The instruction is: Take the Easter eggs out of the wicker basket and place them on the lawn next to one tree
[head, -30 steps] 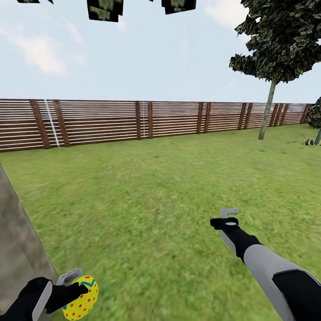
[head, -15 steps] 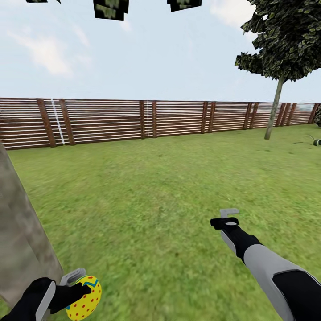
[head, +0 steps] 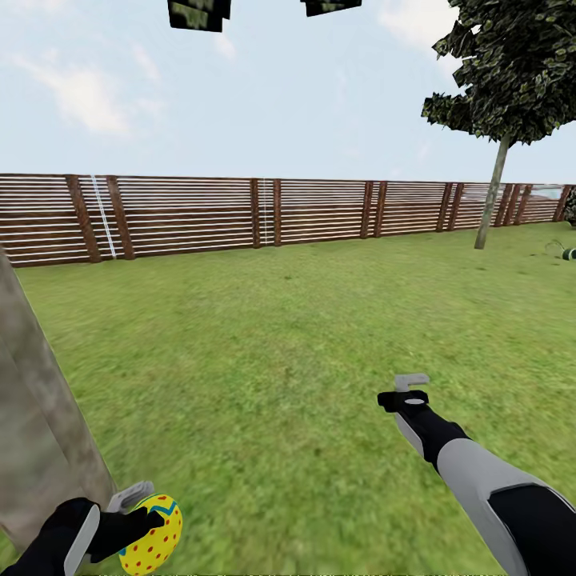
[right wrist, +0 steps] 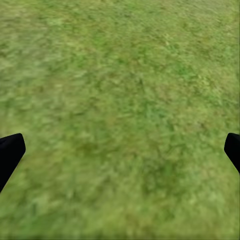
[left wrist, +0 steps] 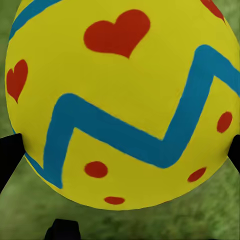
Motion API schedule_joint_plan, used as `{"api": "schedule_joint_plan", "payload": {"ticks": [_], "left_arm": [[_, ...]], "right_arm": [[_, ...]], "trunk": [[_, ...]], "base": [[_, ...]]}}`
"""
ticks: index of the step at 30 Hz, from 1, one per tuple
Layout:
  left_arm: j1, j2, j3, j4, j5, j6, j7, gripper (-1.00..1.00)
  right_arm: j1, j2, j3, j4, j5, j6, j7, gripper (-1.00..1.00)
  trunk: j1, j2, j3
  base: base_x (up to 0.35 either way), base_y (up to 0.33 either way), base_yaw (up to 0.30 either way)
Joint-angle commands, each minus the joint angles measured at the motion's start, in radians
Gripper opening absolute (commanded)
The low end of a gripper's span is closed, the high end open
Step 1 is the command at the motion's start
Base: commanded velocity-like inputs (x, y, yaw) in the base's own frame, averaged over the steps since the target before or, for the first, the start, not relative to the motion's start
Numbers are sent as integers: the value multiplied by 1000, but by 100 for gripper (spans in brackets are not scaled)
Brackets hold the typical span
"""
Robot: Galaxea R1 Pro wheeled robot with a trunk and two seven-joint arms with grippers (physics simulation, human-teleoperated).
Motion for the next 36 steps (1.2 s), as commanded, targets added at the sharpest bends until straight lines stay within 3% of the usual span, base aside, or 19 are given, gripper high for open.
{"api": "schedule_joint_plan", "payload": {"ticks": [1, 36], "left_arm": [[-1, -1, 2, -1, 4, 6, -1, -100], [-1, -2, 2, -1, 4, 6, -1, -100]], "right_arm": [[0, -1, 9, -2, -10, 6, -5, 100], [0, 1, 10, 28, -9, 6, -6, 100]], "trunk": [[4, -8, -4], [138, -253, -114]], "base": [[0, 0, 0], [0, 0, 0]]}}
